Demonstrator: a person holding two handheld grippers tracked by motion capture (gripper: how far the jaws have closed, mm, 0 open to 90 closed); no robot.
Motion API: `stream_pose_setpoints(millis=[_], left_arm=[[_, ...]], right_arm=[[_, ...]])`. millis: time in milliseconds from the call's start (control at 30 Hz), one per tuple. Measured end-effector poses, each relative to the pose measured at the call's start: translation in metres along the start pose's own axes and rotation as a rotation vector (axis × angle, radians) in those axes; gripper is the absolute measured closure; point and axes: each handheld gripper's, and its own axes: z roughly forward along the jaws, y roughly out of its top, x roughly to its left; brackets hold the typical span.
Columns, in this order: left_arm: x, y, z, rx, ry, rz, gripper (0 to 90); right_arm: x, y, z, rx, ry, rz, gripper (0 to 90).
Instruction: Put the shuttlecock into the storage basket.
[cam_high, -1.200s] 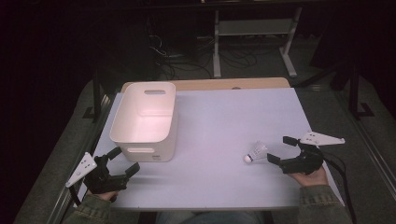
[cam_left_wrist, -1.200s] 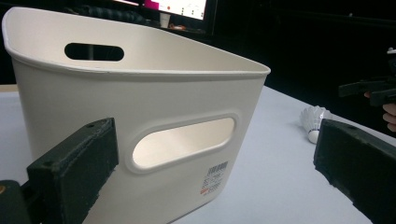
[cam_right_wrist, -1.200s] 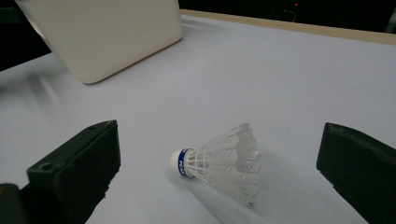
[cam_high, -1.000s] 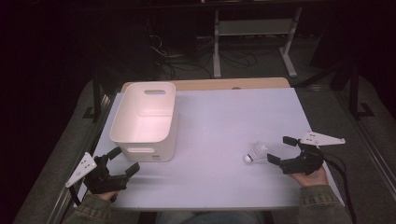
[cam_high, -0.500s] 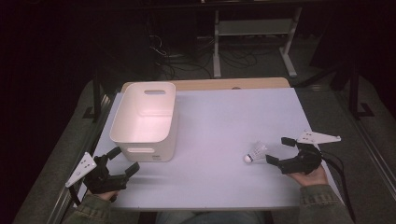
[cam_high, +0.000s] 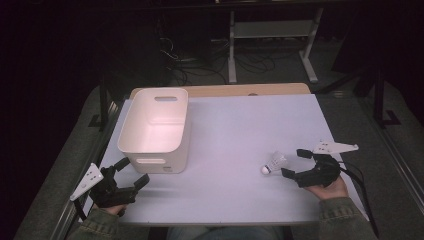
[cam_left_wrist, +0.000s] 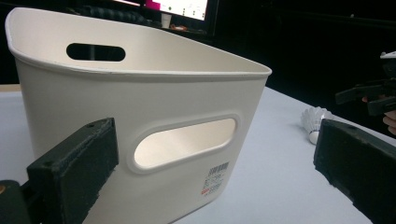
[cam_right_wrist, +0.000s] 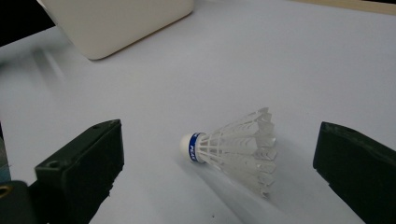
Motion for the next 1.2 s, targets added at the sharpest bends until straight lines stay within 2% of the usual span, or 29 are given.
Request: stream_pose_setpoints(millis=[300,500,833,1067,1167,1200], left_arm=[[-0.0001,0.0000,-0.0002,0.000,0.002,-0.001,0.0],[-0.0001,0.0001,-0.0003,0.001,0.002,0.001,0.0],[-0.0002,0.0002,-0.0003,-0.003,0.002,0.000,0.0],[-0.0003,0.0001,-0.0002,-0.001,0.003,0.000,0.0],[-0.0001,0.0001,-0.0002,0.000,0.002,0.000,0.0],[-0.0001,0.0002,-0.0003,-0.002,0.002,0.002,0.0]], right_arm=[[-0.0015,-0.0010,0.0012,0.019,0.011,0.001,5.3],[-0.0028,-0.0007,0.0026,0.042,0.037,0.017,9.2],[-0.0027,-0.0009,0.0036,0.058,0.035,0.007,14.4],[-0.0043,-0.0022,0.0072,0.103,0.064,0.023,24.6],[-0.0052,-0.0020,0.0075,0.108,0.061,0.020,26.0],[-0.0064,-0.0017,0.0080,0.117,0.069,0.027,30.0]])
